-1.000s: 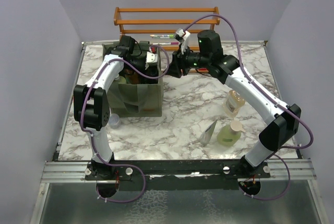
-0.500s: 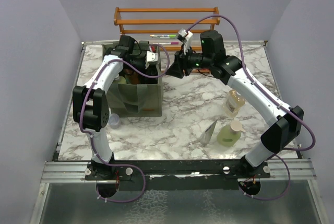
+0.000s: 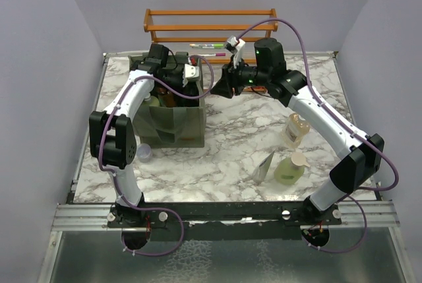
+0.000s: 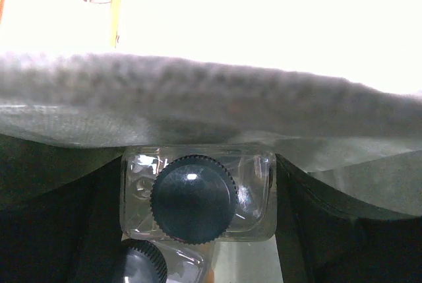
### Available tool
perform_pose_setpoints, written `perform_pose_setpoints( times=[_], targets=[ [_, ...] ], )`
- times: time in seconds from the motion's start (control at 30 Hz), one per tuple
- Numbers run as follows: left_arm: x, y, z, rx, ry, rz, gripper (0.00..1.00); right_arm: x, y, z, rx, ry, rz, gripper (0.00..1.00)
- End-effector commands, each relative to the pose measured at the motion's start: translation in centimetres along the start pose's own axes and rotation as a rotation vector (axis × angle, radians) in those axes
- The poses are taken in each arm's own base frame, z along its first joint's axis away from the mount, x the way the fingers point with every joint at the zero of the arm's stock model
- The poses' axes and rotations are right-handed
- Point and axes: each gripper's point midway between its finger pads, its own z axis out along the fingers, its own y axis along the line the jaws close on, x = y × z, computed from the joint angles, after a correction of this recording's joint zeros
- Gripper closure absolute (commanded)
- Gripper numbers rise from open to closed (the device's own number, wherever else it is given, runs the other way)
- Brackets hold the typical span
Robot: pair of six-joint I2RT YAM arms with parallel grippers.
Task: Place the personal care products into the canvas bag
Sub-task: Place the care product in the canvas bag.
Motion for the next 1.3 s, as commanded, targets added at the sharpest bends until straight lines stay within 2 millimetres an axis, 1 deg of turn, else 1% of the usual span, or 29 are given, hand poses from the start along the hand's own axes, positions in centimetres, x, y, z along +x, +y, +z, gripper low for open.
perform_pose_setpoints(
  times=[0.0, 0.23, 0.5, 0.57, 0.63, 0.8, 1.0, 1.2, 1.27],
  targets=[
    [-5.0, 0.8, -2.6, -0.077, -0.082, 0.155, 0.35, -1.0, 0.5, -1.1, -0.007, -0.035, -0.033, 0.59],
    [-6.1, 0.6, -3.3, -0.081, -0.101, 0.167, 0.35, -1.1, 0.6, -1.4, -0.005, -0.04, -0.036, 0.59],
    [-7.4, 0.4, -4.5, -0.113, -0.102, 0.195, 0.34, -1.4, 0.5, -1.8, 0.004, -0.049, -0.049, 0.59],
    [-7.2, 0.4, -4.6, -0.119, -0.094, 0.19, 0.34, -1.5, 0.4, -1.9, 0.009, -0.051, -0.052, 0.59],
    [-7.9, 0.0, -5.2, -0.137, -0.095, 0.208, 0.34, -1.5, 0.4, -2.0, 0.009, -0.05, -0.053, 0.59],
    [-8.4, -0.4, -5.9, -0.156, -0.091, 0.209, 0.34, -1.6, 0.4, -2.2, 0.012, -0.054, -0.058, 0.59],
    [-9.6, -1.0, -7.0, -0.184, -0.096, 0.214, 0.34, -1.9, 0.4, -2.6, 0.022, -0.06, -0.072, 0.58],
    [-10.5, -1.8, -8.4, -0.225, -0.073, 0.232, 0.34, -2.2, 0.1, -3.5, 0.059, -0.071, -0.1, 0.57],
    [-10.6, -1.9, -8.5, -0.238, -0.076, 0.234, 0.34, -2.3, 0.1, -3.7, 0.065, -0.076, -0.107, 0.57]
  ],
)
